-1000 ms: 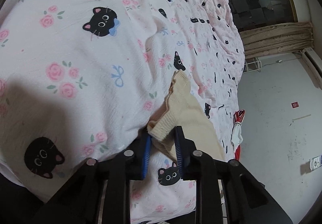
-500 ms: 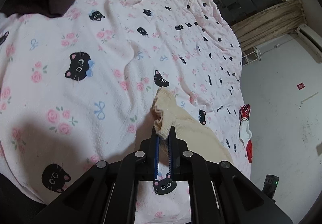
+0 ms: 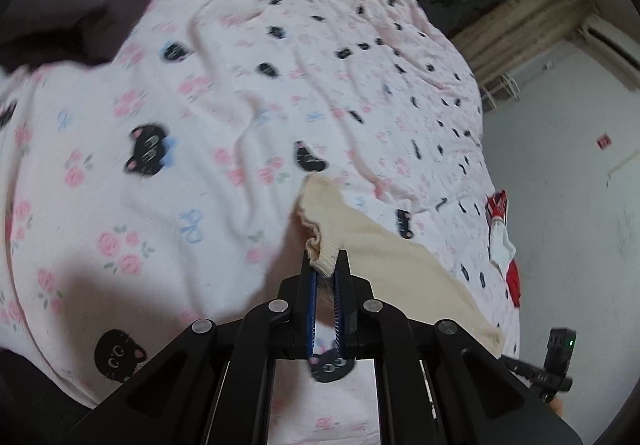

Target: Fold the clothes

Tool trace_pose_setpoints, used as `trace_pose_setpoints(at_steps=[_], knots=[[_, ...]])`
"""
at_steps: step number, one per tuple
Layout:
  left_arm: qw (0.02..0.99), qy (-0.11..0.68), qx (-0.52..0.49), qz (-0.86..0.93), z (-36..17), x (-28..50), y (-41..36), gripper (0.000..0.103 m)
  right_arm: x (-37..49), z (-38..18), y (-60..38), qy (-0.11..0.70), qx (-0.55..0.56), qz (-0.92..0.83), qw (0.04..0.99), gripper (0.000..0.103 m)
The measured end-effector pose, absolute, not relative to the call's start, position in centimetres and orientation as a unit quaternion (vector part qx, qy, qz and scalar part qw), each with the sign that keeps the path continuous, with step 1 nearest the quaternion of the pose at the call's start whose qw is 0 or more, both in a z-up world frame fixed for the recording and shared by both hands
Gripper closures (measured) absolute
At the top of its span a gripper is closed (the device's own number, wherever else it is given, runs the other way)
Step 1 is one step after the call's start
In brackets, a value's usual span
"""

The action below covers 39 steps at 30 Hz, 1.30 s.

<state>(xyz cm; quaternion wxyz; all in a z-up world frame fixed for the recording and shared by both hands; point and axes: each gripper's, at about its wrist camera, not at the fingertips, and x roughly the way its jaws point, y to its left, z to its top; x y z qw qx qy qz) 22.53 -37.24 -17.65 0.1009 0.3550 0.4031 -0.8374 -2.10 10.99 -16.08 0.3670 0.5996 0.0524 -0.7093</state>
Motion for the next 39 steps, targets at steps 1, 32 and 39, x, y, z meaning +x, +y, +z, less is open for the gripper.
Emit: trace_pose_setpoints(at_steps=[1, 32, 39], knots=[[0.093, 0.394, 0.355, -0.843, -17.1, 22.1, -36.7, 0.097, -2.1, -16.1, 11.0, 0.052, 0.599, -0.709, 0.367, 0.044], [-0.130, 0.182, 0.462, -0.858, -13.7, 11.4, -16.2, 0.097, -1.7, -16.2, 11.8, 0.043, 0.598, -0.705, 0.379, 0.044], [-0.159, 0.161, 0.479, -0.848, -14.2, 10.3, -13.0, 0.097, -1.6, -16.4, 11.8, 0.046, 0.599, -0.704, 0.380, 0.044]])
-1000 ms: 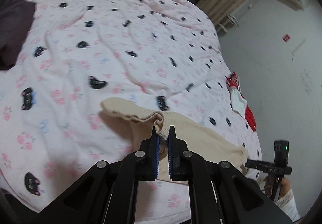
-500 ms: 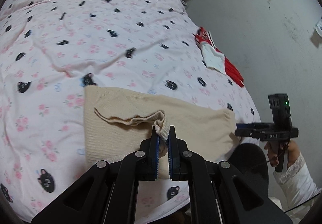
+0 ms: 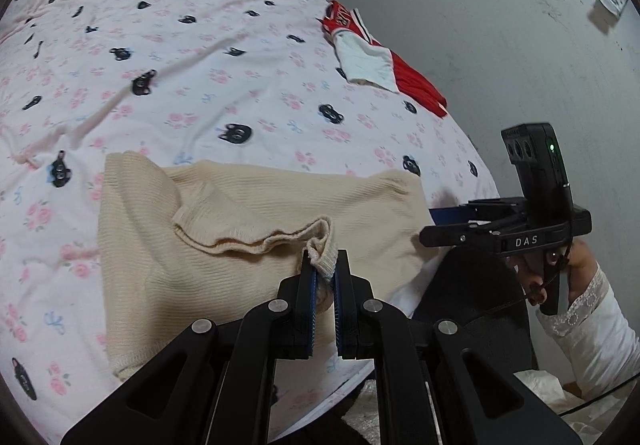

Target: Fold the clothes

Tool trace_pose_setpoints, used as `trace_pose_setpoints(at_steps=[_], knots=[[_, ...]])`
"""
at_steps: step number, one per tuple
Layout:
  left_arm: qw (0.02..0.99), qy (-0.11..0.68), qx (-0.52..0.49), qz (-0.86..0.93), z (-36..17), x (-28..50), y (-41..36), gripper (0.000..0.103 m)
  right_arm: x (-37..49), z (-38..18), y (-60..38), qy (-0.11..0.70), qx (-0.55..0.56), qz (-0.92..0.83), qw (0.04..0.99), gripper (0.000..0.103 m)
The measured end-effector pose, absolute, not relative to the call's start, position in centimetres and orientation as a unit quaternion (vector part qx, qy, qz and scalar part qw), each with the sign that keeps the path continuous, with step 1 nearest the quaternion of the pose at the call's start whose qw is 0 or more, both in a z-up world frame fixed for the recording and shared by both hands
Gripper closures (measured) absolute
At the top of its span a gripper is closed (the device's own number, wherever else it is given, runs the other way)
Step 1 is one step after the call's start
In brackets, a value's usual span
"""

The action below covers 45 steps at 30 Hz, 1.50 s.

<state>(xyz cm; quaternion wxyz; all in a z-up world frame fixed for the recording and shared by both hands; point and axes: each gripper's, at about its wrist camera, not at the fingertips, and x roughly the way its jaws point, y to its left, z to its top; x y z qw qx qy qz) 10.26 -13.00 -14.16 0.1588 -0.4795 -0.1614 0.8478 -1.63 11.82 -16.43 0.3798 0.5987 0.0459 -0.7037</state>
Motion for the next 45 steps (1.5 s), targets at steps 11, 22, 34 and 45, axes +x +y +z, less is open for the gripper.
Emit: trace_pose_setpoints(at_steps=[11, 22, 34, 45], knots=[[0.176, -0.136, -0.505, 0.834, -15.6, 9.6, -9.7, 0.097, -1.6, -16.7, 11.6, 0.054, 0.597, -0.704, 0.382, 0.043], [0.182, -0.112, -0.524, 0.824, -16.8, 9.2, -7.6, 0.097, -1.7, -16.9, 11.4, 0.055, 0.596, -0.703, 0.383, 0.042], [0.183, -0.119, -0.535, 0.816, -17.7, 9.4, -7.5, 0.080, -1.7, -16.8, 11.3, 0.059, 0.595, -0.704, 0.382, 0.041], [0.208, -0.133, -0.463, 0.851, -13.5, 11.8, -9.7, 0.057, -1.6, -16.8, 11.1, 0.066, 0.596, -0.704, 0.380, 0.041]])
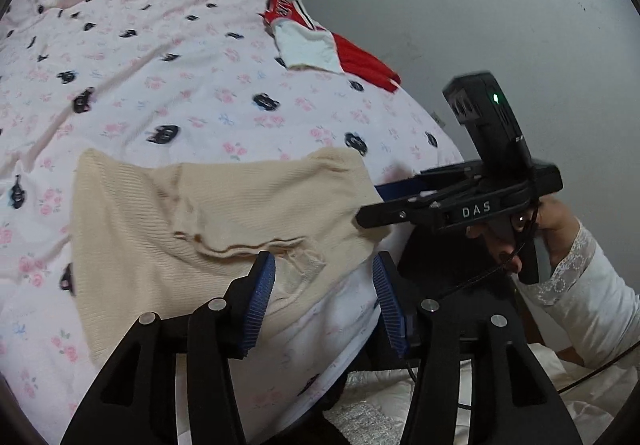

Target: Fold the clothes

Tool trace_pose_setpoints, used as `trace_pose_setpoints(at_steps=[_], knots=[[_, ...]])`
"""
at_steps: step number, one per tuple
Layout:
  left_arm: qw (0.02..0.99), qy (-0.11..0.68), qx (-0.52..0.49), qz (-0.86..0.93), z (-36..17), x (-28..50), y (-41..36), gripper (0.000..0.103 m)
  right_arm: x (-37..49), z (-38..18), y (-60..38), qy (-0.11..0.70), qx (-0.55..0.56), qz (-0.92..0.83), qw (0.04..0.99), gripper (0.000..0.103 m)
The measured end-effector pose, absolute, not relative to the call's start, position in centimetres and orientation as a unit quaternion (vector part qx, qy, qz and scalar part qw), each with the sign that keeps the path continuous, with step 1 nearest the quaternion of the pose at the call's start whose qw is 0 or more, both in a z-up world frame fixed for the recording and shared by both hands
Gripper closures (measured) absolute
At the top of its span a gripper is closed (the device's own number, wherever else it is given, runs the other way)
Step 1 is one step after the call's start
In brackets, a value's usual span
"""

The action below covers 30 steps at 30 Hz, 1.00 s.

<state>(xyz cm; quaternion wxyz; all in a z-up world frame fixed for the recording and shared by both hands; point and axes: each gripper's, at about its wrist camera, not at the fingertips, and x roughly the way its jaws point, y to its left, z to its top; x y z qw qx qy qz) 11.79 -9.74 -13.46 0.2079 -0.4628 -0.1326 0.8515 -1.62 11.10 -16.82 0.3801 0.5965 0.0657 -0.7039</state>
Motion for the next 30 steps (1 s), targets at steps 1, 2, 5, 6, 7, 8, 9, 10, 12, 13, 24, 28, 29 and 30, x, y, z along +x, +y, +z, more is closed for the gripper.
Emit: trace_pose_setpoints(at_steps=[1, 2, 5, 6, 7, 8, 9, 10, 12, 13, 24, 28, 29, 30], knots=[[0.195, -0.136, -0.461, 0.855, -13.4, 12.0, -10.5, 0.057, -1.6, -16.8, 11.1, 0.067, 0.596, -0.704, 0.380, 0.041], [0.181, -0.139, -0.460, 0.858, -13.4, 12.1, -11.3, 0.057, -1.6, -16.7, 11.1, 0.068, 0.595, -0.705, 0.380, 0.041], [0.136, -0.130, -0.463, 0.866, -13.8, 12.8, -13.4, 0.057, -1.6, -16.4, 11.2, 0.074, 0.592, -0.709, 0.376, 0.041], [0.119, -0.126, -0.465, 0.868, -14.0, 13.1, -14.0, 0.057, -1.6, -16.3, 11.3, 0.076, 0.590, -0.711, 0.374, 0.041], [0.104, -0.122, -0.468, 0.869, -14.3, 13.4, -14.7, 0.057, -1.7, -16.1, 11.5, 0.079, 0.588, -0.714, 0.371, 0.041], [0.093, -0.121, -0.472, 0.868, -14.6, 13.6, -15.3, 0.057, -1.7, -15.8, 11.6, 0.083, 0.585, -0.718, 0.367, 0.041], [0.086, -0.123, -0.474, 0.868, -14.9, 13.8, -15.8, 0.057, -1.7, -15.6, 11.7, 0.087, 0.581, -0.722, 0.364, 0.041], [0.080, -0.125, -0.475, 0.867, -15.1, 14.0, -16.3, 0.057, -1.7, -15.2, 11.7, 0.090, 0.577, -0.727, 0.362, 0.041], [0.073, -0.129, -0.478, 0.866, -15.6, 14.4, -16.8, 0.057, -1.7, -14.3, 11.8, 0.097, 0.563, -0.737, 0.361, 0.041], [0.070, -0.127, -0.479, 0.866, -15.7, 14.5, -16.9, 0.057, -1.6, -13.9, 11.7, 0.100, 0.557, -0.741, 0.361, 0.041], [0.063, -0.101, -0.484, 0.867, -16.4, 14.4, -15.7, 0.055, 2.8, -10.9, 4.8, 0.158, 0.485, -0.735, 0.447, 0.041], [0.066, -0.110, -0.484, 0.865, -16.4, 14.4, -15.8, 0.055, 4.1, -11.2, 2.1, 0.156, 0.476, -0.729, 0.467, 0.042], [0.066, -0.111, -0.485, 0.865, -16.4, 14.4, -15.9, 0.055, 4.3, -11.2, 1.6, 0.154, 0.473, -0.729, 0.471, 0.042], [0.066, -0.112, -0.485, 0.865, -16.4, 14.4, -15.9, 0.055, 4.5, -11.2, 1.1, 0.152, 0.470, -0.729, 0.474, 0.042]])
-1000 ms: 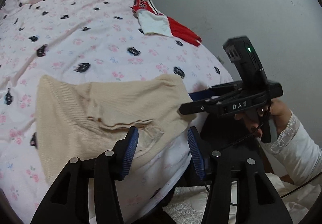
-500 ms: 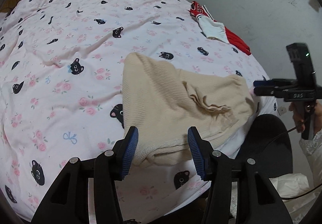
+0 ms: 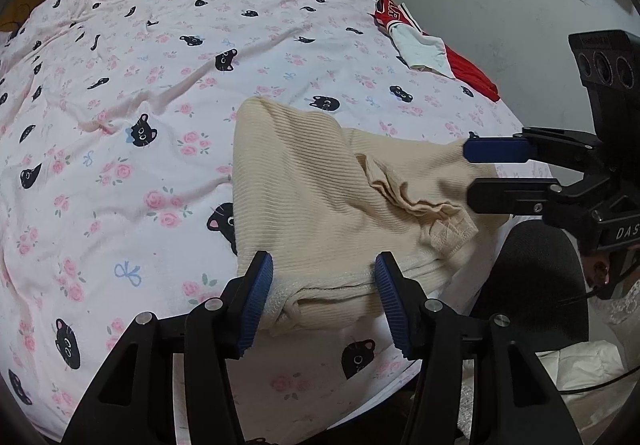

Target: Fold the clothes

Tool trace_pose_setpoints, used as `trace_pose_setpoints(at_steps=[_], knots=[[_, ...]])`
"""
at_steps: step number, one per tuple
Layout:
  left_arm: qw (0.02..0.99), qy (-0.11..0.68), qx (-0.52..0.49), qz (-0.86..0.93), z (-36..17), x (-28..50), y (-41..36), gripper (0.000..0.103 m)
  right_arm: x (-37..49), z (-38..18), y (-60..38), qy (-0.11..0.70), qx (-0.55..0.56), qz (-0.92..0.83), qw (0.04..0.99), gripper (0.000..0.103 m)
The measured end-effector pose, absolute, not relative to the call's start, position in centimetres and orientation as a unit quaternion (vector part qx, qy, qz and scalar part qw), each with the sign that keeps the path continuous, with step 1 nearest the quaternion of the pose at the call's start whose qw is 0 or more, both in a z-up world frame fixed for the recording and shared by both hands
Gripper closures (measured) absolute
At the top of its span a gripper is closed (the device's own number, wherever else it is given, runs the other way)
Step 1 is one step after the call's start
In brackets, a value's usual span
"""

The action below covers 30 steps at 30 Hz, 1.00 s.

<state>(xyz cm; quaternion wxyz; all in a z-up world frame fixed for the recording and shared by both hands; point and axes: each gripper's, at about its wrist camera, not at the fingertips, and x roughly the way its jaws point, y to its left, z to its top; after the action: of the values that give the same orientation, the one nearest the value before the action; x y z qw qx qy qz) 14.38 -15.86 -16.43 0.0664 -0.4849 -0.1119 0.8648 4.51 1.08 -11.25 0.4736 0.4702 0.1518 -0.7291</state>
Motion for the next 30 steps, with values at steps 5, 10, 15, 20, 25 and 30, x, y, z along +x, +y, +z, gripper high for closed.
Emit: trace_pose_setpoints(at_steps=[5, 10, 15, 20, 25, 30], knots=[[0.067, -0.113, -0.486, 0.864, -16.5, 14.3, -15.8, 0.054, 4.8, -11.7, -0.8, 0.155, 0.468, -0.730, 0.474, 0.042], [0.069, -0.117, -0.486, 0.863, -16.6, 14.3, -15.7, 0.048, 5.1, -12.6, -2.2, 0.169, 0.464, -0.736, 0.463, 0.042], [0.070, -0.116, -0.486, 0.864, -16.7, 14.3, -15.6, 0.046, 5.6, -13.7, -3.2, 0.187, 0.459, -0.742, 0.451, 0.047], [0.070, -0.116, -0.486, 0.863, -16.8, 14.3, -15.5, 0.045, 5.6, -14.6, -3.8, 0.195, 0.468, -0.737, 0.446, 0.067], [0.071, -0.116, -0.486, 0.863, -16.8, 14.3, -15.5, 0.045, 5.1, -14.9, -3.6, 0.189, 0.472, -0.741, 0.440, 0.070], [0.071, -0.118, -0.486, 0.863, -16.9, 14.3, -15.6, 0.045, 4.1, -15.0, -3.0, 0.174, 0.481, -0.745, 0.429, 0.073]])
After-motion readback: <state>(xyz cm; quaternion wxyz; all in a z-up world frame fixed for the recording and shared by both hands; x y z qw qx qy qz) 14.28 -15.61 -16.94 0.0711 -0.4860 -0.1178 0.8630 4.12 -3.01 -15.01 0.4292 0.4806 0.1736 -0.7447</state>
